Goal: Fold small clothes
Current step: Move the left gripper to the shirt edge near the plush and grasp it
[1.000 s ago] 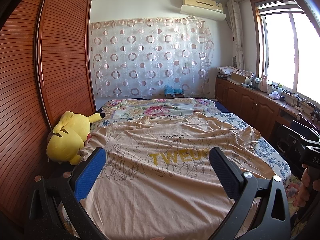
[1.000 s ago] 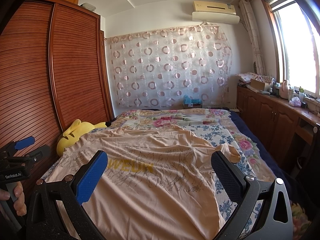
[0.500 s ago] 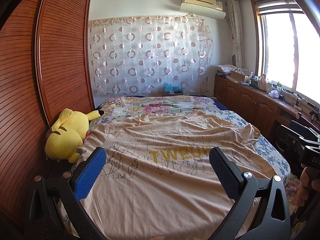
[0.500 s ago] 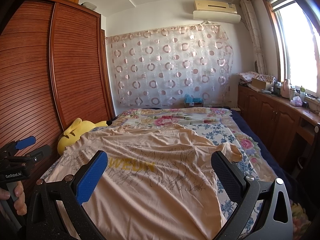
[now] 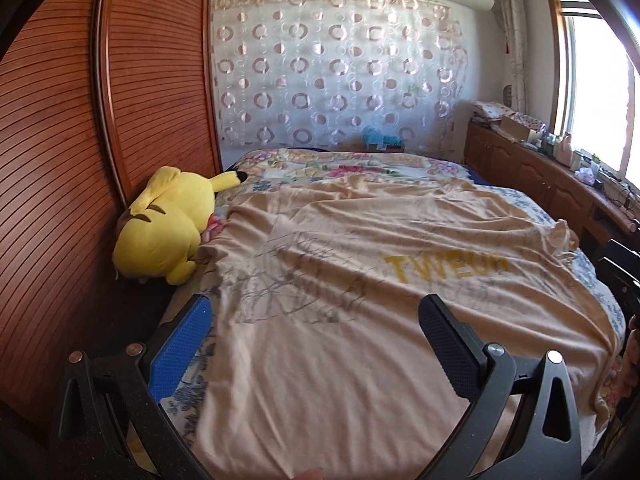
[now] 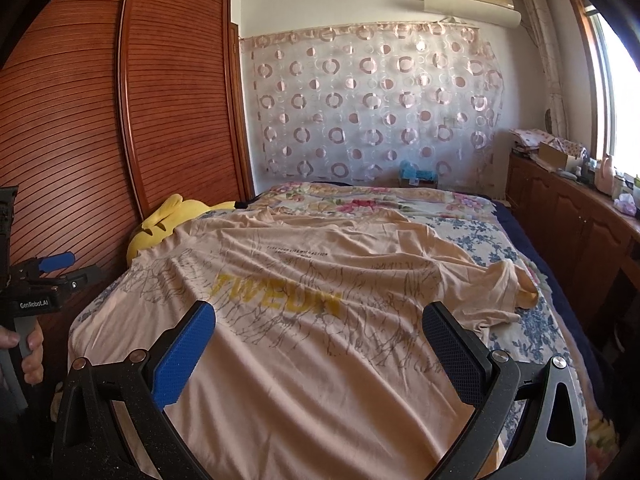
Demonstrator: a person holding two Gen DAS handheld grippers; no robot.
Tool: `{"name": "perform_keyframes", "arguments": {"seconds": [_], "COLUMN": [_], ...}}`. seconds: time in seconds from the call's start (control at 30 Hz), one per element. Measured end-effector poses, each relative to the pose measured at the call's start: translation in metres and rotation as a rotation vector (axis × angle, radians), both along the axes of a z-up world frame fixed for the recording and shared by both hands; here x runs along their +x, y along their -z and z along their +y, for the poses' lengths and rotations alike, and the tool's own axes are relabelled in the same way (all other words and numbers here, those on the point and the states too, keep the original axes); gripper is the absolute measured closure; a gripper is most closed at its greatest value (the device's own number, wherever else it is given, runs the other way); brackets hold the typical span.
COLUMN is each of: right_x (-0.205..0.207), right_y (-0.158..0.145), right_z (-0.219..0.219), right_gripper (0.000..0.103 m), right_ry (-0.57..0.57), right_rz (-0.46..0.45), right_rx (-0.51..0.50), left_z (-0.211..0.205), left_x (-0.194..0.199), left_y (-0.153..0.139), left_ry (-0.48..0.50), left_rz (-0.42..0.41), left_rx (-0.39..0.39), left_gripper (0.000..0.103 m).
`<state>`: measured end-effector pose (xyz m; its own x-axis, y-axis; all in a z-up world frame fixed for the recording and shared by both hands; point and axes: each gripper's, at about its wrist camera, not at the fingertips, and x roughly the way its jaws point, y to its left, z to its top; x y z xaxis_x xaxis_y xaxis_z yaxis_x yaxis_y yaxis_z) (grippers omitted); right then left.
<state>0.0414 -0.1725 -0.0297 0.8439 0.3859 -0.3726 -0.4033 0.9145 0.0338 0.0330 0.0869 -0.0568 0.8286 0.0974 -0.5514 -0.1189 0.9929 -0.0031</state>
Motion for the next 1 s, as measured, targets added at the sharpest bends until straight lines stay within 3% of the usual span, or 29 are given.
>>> {"name": "perform_keyframes", "arguments": {"seconds": [0.4, 0.6, 0.73, 0.93, 1.0], "right_x": [0.035, 0.056, 0.061, 0.069, 0.07], "right_y": [0.01, 0.015, 0.005, 0.007, 0.01], "right_z": [0.011, 0.02, 0.024, 0.026, 0.027], "right_gripper": [0.002, 0.004, 0.004, 0.004, 0.004], "right_ry": [-0.115, -0.173, -0.212, -0.228, -0.223], "right_rz": [0.044, 0.118, 0.131, 0.153, 0.16], "right_rx": [-0.051, -0.099, -0.117, -0.112, -0.131], "left_z": [0.069, 0.095, 0.111, 0.136, 0.14], "left_x": [0.042, 0.071, 0.094, 0.135, 0.148], "left_y": [0.013, 0.015, 0.022, 0.046, 0.052], "left_ry": [-0.001, -0.014, -0.007, -0.048, -0.06], "left_rz": [0.076, 0.129, 0.178, 0.286, 0.317], "left_rx": [-0.022, -0.028, -0.087, -0.153, -0.164], "left_gripper": [0.001, 0.007, 0.007, 0.032, 0.033]}}
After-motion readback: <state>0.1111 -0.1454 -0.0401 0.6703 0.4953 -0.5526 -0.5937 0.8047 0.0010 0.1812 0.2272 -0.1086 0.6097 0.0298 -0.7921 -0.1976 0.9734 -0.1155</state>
